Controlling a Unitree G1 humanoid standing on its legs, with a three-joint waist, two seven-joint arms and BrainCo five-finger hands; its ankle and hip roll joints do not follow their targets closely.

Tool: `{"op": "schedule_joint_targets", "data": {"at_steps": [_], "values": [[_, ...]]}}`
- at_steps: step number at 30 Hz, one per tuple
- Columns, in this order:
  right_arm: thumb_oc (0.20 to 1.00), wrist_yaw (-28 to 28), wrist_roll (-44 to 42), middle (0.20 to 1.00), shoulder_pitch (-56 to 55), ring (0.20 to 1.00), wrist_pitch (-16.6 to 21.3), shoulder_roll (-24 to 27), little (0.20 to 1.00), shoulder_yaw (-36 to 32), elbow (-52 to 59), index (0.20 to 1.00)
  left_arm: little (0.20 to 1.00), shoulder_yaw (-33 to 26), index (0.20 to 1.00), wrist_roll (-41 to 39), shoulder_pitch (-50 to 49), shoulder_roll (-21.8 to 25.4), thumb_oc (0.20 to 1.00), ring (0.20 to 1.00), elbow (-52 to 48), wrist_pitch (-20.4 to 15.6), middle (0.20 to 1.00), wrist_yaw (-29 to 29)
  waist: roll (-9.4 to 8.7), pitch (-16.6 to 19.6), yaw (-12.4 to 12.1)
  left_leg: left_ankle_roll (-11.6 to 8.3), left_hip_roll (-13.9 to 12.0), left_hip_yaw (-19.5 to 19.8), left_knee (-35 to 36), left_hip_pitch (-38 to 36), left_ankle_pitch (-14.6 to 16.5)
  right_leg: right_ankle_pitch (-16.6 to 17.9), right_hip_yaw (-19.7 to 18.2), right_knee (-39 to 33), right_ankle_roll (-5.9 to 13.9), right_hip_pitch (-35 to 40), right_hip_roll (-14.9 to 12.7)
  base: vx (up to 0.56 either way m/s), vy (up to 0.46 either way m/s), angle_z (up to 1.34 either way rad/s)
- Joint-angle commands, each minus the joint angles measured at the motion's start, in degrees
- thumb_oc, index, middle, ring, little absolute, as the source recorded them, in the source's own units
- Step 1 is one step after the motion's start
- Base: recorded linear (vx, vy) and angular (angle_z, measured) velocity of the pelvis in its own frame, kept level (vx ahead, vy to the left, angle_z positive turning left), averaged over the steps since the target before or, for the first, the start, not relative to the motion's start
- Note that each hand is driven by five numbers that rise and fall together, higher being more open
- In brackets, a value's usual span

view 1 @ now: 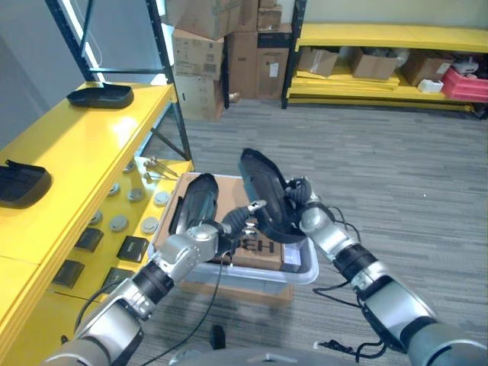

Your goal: Move parts from the plastic box to the shelf.

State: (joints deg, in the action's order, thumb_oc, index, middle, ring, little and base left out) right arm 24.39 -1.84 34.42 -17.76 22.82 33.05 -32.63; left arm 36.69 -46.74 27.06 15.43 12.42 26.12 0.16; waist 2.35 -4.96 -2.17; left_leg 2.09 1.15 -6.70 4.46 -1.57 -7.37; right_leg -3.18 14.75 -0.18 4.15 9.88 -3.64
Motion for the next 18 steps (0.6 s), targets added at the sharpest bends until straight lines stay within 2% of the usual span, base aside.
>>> {"op": "schedule_joint_targets", "data": {"at_steps": [1,10,11,12,13,14,18], "values": [[0.2,0.59,-0.1,0.2,5.12,0.2,3.25,-4.31,0.2,2.88,-2.32,0.2,0.2,1.46,0.2,-3.77,6.32,-7.49,0.2,0.2,0.06,-7.39,0.2,-2.38,-2.01,2.54,-1.8,-1.21,-0.03,1.74,-0.13,-3.36,6.64,9.45,-0.98,-3.51,5.76,-5.71,-4.38,0.0,0.0,0.0],[0.2,1.58,-3.94,0.2,4.57,0.2,3.91,-5.92,0.2,2.72,-1.37,0.2,0.2,2.49,0.2,-2.14,6.17,-7.98,0.2,0.2,-0.5,-10.13,0.2,-2.65,-2.08,2.28,-1.76,-1.21,-0.01,1.98,-0.09,-3.49,6.7,9.37,-1.1,-3.34,5.83,-5.72,-4.44,0.0,0.0,0.0],[0.2,1.89,-6.25,0.2,4.5,0.2,4.18,-6.55,0.2,2.66,-1.13,0.2,0.2,2.59,0.2,-2.97,6.27,-8.31,0.2,0.2,-0.76,-10.68,0.2,-2.37,-2.05,2.2,-1.72,-1.22,-0.03,2.01,-0.07,-3.52,6.69,9.34,-1.13,-3.31,5.81,-5.71,-4.46,0.0,0.0,0.0],[0.2,2.1,-15.83,0.2,4.23,0.2,5.0,-9.06,0.2,2.16,-0.28,0.2,0.2,2.8,0.2,-5.3,6.74,-9.3,0.2,0.2,-2.37,-11.31,0.2,-0.18,-2.0,1.91,-1.79,-1.27,-0.07,2.03,-0.12,-3.6,6.62,9.36,-1.1,-3.28,5.75,-5.59,-4.52,0.0,0.0,0.0],[0.511,1.37,-23.11,0.511,3.76,0.511,6.59,-11.04,0.511,1.42,0.49,0.511,0.2,2.65,0.2,-5.16,6.96,-9.67,0.2,0.2,-3.11,-11.96,0.2,1.39,-2.01,1.74,-1.83,-1.31,-0.07,2.1,-0.15,-3.67,6.58,9.34,-1.1,-3.28,5.63,-5.46,-4.5,0.0,0.0,0.0],[1.0,1.15,-26.28,1.0,3.06,1.0,7.29,-12.4,1.0,0.71,1.57,1.0,0.2,2.37,0.2,-4.41,7.23,-9.7,0.2,0.2,-3.15,-12.32,0.2,1.8,-2.03,1.59,-1.84,-1.33,-0.1,2.08,-0.19,-3.75,6.59,9.31,-1.11,-3.21,5.5,-5.41,-4.48,0.0,0.0,0.0],[1.0,1.31,-34.0,1.0,2.07,1.0,9.47,-14.66,1.0,-1.4,2.74,1.0,0.2,1.5,0.2,-0.84,7.53,-9.3,0.2,0.2,-3.67,-12.9,0.2,1.97,-2.06,1.46,-1.99,-1.4,-0.12,2.23,-0.22,-3.9,6.61,9.21,-0.93,-3.28,5.37,-5.14,-4.48,0.0,0.0,0.0]]}}
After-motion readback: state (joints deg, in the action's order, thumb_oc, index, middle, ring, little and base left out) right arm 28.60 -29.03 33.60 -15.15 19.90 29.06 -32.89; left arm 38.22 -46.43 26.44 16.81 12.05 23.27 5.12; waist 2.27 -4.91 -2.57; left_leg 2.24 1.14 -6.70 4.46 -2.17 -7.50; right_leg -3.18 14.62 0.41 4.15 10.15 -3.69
